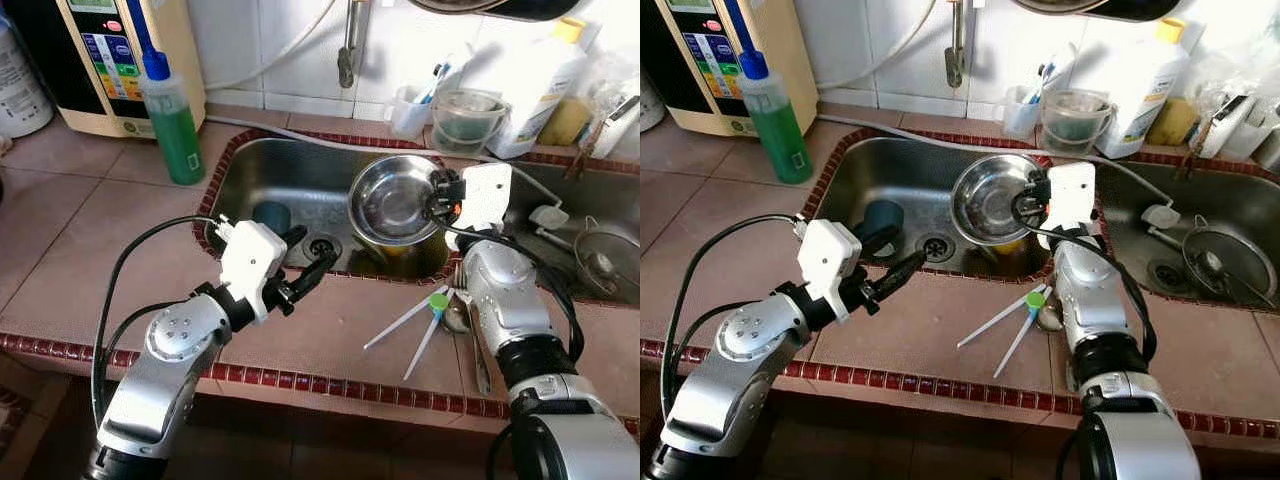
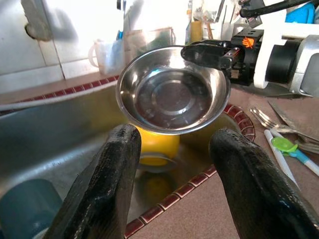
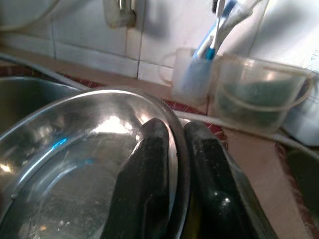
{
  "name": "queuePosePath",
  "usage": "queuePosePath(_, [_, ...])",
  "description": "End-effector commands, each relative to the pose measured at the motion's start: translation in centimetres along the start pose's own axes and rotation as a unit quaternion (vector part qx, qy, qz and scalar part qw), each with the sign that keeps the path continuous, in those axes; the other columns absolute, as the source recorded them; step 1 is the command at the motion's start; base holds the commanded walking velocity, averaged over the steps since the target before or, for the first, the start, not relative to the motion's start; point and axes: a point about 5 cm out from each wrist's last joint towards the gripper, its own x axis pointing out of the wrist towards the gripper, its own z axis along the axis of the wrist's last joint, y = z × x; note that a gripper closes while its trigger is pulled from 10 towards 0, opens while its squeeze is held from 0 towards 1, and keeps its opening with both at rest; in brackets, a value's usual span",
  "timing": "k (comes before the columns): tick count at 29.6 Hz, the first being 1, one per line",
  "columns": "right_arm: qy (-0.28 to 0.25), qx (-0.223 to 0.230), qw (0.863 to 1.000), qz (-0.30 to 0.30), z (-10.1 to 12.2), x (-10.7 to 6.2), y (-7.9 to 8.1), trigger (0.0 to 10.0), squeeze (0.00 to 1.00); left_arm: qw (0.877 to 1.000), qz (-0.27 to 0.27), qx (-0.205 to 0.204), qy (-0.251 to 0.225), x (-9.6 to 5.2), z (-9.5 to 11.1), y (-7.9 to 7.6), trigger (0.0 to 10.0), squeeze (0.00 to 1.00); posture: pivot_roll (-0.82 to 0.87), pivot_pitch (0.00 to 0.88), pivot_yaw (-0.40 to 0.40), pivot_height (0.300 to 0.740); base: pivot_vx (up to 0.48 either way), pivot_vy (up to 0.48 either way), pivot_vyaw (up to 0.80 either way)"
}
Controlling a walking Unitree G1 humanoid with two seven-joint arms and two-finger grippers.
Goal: Kitchen organization
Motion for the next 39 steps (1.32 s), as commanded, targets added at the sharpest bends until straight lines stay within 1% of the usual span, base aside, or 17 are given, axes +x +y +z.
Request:
queuePosePath(1, [0.003,0.017,1.0,0.01,0.3,0.4,0.2,10.0,0.0,1.0,-0.004,0.002,-0.006,0.0,0.6,-0.2,10.0,0.0,-0.05,0.194,-0.015,0.74,0.0,0.0,0.0])
queuePosePath(2, [0.005,0.031,0.999,0.024,0.4,0.5,0.7,10.0,0.0,1.0,-0.003,0.002,-0.006,0.0,0.6,-0.2,10.0,0.0,-0.05,0.199,-0.017,0.74,0.0,0.0,0.0])
queuePosePath(3, [0.005,0.031,0.999,0.024,0.4,0.5,0.7,10.0,0.0,1.0,-0.003,0.002,-0.006,0.0,0.6,-0.2,10.0,0.0,-0.05,0.199,-0.017,0.74,0.0,0.0,0.0])
queuePosePath(5, [0.005,0.039,0.998,0.043,0.5,0.7,1.2,10.0,0.0,1.0,-0.003,0.0,-0.006,0.0,0.6,-0.3,10.0,0.0,-0.04,0.203,-0.019,0.74,0.0,0.0,0.0])
queuePosePath(8, [0.003,0.062,0.996,0.071,0.9,0.9,1.8,10.0,0.0,1.0,-0.002,-0.001,-0.006,0.0,0.7,-0.4,10.0,0.0,-0.05,0.209,-0.021,0.74,0.0,0.0,0.0])
queuePosePath(14, [0.014,0.098,0.991,0.09,1.0,1.0,2.5,10.0,0.0,1.0,-0.001,-0.003,-0.009,0.2,0.9,-0.5,10.0,0.0,-0.05,0.216,-0.024,0.74,0.0,0.0,0.0])
queuePosePath(19, [0.029,0.113,0.989,0.093,0.6,0.8,2.6,10.0,0.0,1.0,0.001,-0.004,-0.013,0.3,1.2,-0.5,10.0,0.0,-0.05,0.219,-0.026,0.74,0.0,0.0,0.0])
queuePosePath(23, [0.062,0.128,0.986,0.082,-0.3,0.6,2.4,10.0,0.0,1.0,0.003,-0.005,-0.016,0.3,1.3,-0.5,10.0,0.0,-0.05,0.217,-0.028,0.74,0.0,0.0,0.0])
queuePosePath(28, [0.083,0.154,0.982,0.073,-0.5,0.7,2.3,10.0,0.0,1.0,0.003,-0.006,-0.019,0.4,1.4,-0.5,10.0,0.0,-0.05,0.215,-0.029,0.74,0.0,0.0,0.0])
queuePosePath(31, [0.086,0.175,0.978,0.069,-0.4,0.9,2.2,10.0,0.0,1.0,0.003,-0.006,-0.021,0.5,1.5,-0.6,10.0,0.0,-0.05,0.213,-0.03,0.74,0.0,0.0,0.0])
queuePosePath(34, [0.092,0.181,0.977,0.062,-0.4,0.9,2.0,10.0,0.0,1.0,0.003,-0.006,-0.022,0.5,1.6,-0.6,10.0,0.0,-0.05,0.21,-0.033,0.74,0.0,0.0,0.0])
queuePosePath(39, [0.107,0.166,0.979,0.051,-0.8,0.8,1.9,10.0,0.0,1.0,0.004,-0.007,-0.024,0.5,1.7,-0.6,10.0,0.0,-0.05,0.208,-0.034,0.74,0.0,0.0,0.0])
